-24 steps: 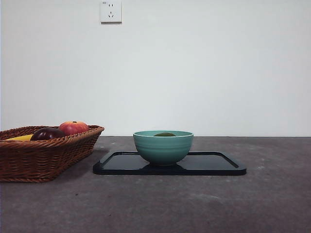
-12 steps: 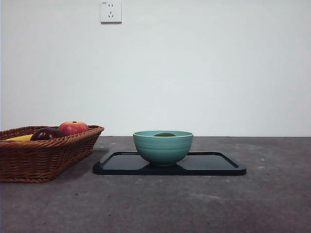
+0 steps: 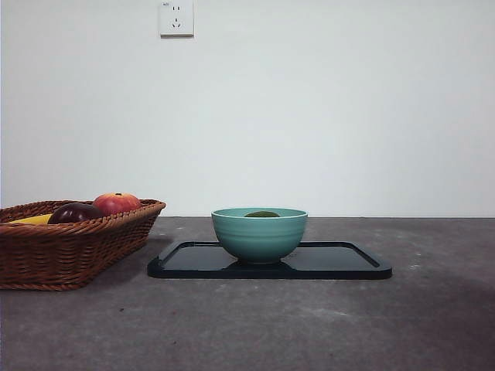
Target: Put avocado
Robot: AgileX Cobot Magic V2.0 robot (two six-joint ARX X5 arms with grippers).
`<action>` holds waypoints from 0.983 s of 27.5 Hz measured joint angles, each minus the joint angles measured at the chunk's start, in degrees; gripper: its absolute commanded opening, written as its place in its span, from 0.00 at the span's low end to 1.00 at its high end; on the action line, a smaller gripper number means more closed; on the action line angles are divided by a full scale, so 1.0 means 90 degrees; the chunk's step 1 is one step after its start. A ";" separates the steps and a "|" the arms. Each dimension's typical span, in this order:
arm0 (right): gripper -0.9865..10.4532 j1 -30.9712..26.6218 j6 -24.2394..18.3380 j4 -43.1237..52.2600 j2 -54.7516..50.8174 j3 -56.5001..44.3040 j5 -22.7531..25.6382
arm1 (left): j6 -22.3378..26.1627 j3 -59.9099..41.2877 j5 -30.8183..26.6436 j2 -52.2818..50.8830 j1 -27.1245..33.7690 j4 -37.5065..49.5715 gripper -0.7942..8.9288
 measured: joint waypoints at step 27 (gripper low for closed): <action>0.10 -0.0153 0.0243 0.0017 -0.0036 -0.0121 -0.0129 | 0.0000 0.0000 0.0000 0.0000 0.0000 0.0000 0.10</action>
